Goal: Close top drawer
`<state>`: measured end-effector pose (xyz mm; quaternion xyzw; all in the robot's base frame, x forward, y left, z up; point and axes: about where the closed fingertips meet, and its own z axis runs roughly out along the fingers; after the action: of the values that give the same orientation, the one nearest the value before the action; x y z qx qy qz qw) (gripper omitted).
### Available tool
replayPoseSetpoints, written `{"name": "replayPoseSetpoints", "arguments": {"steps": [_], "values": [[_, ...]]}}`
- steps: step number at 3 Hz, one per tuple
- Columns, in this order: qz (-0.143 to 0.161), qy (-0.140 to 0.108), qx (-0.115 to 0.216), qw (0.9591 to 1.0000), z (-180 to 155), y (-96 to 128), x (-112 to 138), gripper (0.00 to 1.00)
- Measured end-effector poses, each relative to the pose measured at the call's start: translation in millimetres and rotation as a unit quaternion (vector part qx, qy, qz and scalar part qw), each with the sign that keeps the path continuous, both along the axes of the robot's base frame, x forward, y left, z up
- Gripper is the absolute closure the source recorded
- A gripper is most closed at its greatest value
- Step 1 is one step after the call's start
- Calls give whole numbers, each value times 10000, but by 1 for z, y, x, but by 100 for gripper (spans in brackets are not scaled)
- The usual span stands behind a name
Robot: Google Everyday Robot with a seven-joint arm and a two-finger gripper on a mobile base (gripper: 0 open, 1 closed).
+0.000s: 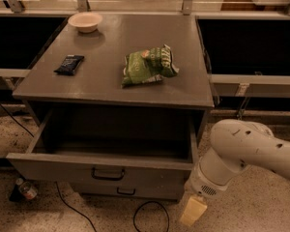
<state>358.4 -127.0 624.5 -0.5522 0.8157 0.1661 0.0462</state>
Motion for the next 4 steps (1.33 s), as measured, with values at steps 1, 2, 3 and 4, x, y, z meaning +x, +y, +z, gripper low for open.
{"name": "replayPoseSetpoints", "arguments": {"steps": [1, 2, 3, 4], "values": [[0, 0, 0, 10000, 0, 0, 0, 0], [0, 0, 0, 10000, 0, 0, 0, 2], [0, 0, 0, 10000, 0, 0, 0, 26], [0, 0, 0, 10000, 0, 0, 0, 57]]}}
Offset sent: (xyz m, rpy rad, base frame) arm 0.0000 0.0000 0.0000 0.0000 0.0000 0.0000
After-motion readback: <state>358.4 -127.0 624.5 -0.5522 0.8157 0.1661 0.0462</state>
